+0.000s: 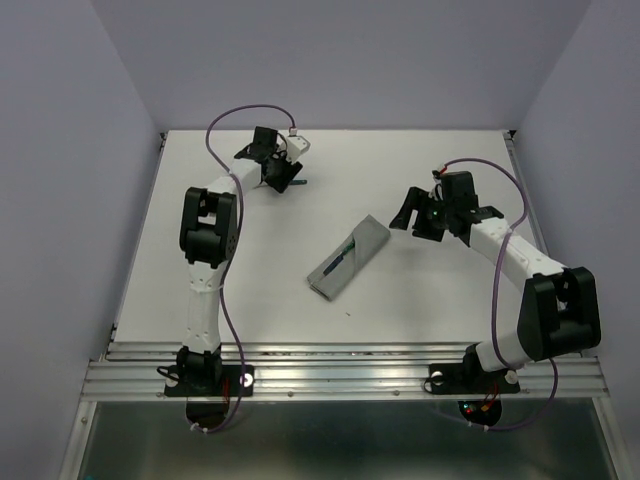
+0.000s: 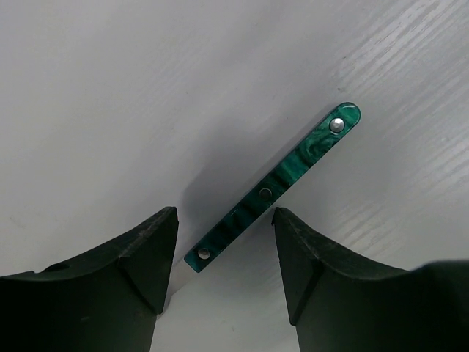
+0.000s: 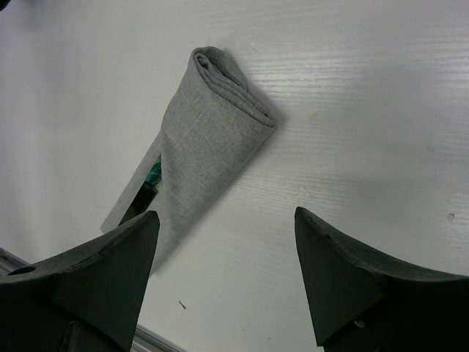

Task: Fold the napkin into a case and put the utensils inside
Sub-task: Move the fork to the center of the board.

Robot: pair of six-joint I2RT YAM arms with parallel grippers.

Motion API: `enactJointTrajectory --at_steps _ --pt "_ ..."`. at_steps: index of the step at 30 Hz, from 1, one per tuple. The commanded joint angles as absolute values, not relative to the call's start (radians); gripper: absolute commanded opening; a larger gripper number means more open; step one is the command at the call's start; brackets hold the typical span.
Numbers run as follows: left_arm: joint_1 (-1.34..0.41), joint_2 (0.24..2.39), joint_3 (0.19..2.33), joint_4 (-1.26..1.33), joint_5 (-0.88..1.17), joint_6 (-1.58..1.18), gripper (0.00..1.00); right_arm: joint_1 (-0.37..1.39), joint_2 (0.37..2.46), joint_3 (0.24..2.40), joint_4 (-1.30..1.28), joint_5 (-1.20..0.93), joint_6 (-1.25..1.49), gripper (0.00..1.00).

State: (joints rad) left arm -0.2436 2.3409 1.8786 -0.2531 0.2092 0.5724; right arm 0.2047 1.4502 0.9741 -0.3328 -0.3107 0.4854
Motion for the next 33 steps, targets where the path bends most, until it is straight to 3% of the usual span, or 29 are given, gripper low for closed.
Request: enactJointTrajectory --at_steps 1,7,11,14,20,25,33 --pt "-0.235 2.339 1.896 -0.302 0.232 0.566 0.63 0.215 1.448 1.019 -0.333 -0.313 0.468 0.8" --pt "-0.235 2.322 1.856 -0.327 0.229 0.534 0.35 0.215 1.439 1.015 -0.325 -0.316 0.472 0.8" --pt "-0.238 2.318 1.842 -0.348 0.23 0.502 0.08 0.215 1.428 1.012 -0.327 -0.314 0.472 0.8" --pt "-0.244 2.309 1.85 -0.382 0.213 0.439 0.02 0.215 1.419 1.008 -0.327 -0.313 0.476 0.8" --pt "-0.282 2.251 1.81 -0.485 0.103 0.26 0.0 0.215 1.416 0.994 -0.304 -0.319 0.488 0.8" --pt "-0.337 2.107 1.529 -0.463 0.08 0.095 0.0 0.215 1.442 1.009 -0.295 -0.316 0.485 0.8" --pt "-0.39 1.99 1.276 -0.437 0.101 -0.07 0.0 0.215 1.46 1.006 -0.272 -0.318 0.495 0.8"
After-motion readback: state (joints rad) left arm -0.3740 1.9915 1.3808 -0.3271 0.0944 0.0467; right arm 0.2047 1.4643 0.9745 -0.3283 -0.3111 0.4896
